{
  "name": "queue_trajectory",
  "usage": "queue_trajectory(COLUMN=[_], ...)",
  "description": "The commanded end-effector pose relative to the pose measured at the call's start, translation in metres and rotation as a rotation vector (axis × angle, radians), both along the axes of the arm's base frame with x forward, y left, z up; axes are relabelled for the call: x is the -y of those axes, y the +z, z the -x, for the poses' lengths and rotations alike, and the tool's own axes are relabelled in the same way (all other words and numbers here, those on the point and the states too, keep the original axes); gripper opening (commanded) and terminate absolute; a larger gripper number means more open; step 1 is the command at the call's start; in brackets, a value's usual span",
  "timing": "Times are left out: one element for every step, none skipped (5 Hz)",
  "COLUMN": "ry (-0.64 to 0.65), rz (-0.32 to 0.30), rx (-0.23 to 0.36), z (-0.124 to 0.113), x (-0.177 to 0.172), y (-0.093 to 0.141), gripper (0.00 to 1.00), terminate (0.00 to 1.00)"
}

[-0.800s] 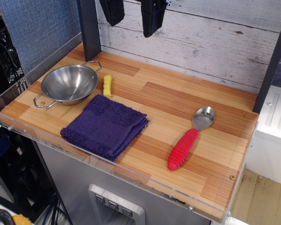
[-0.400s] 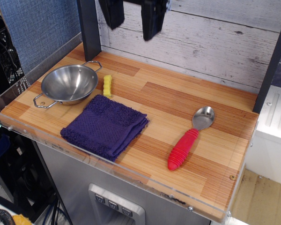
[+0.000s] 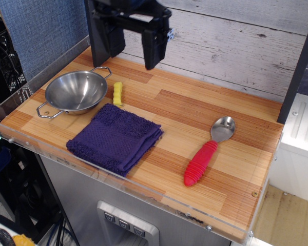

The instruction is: Move blue towel near front edge of table back towards wooden wall

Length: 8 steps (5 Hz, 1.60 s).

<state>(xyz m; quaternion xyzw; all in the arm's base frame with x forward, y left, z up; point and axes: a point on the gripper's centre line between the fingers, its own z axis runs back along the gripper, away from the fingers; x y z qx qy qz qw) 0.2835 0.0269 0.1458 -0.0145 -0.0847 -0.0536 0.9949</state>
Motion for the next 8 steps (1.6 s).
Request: queue_trajectory(ry=[0.006,-0.044,-0.041,-0.082,-0.105,-0.117,-0.113,-0.107], rz=[0.001,-0.017,-0.059,-0.069,-0.035,-0.012,0.008,0.005], rx=[0.020,-0.024,-0.060,-0.087,-0.108,-0.134,-0.088,-0.060], z=[0.017,-0.001,-0.026,-0.043,-0.042,-0.036,-0.032,-0.026], x=[-0.015,-0.008,-0.014,-0.007,-0.006,-0.010,-0.015,-0.019], y=[-0.038,-0.059,-0.085,-0.107,-0.112,-0.111,-0.096,-0.085], gripper=[1.00,1.00,1.00,1.00,1.00,1.00,1.00,1.00], terminate=[0.00,0.00,0.00,0.00,0.00,0.00,0.00,0.00])
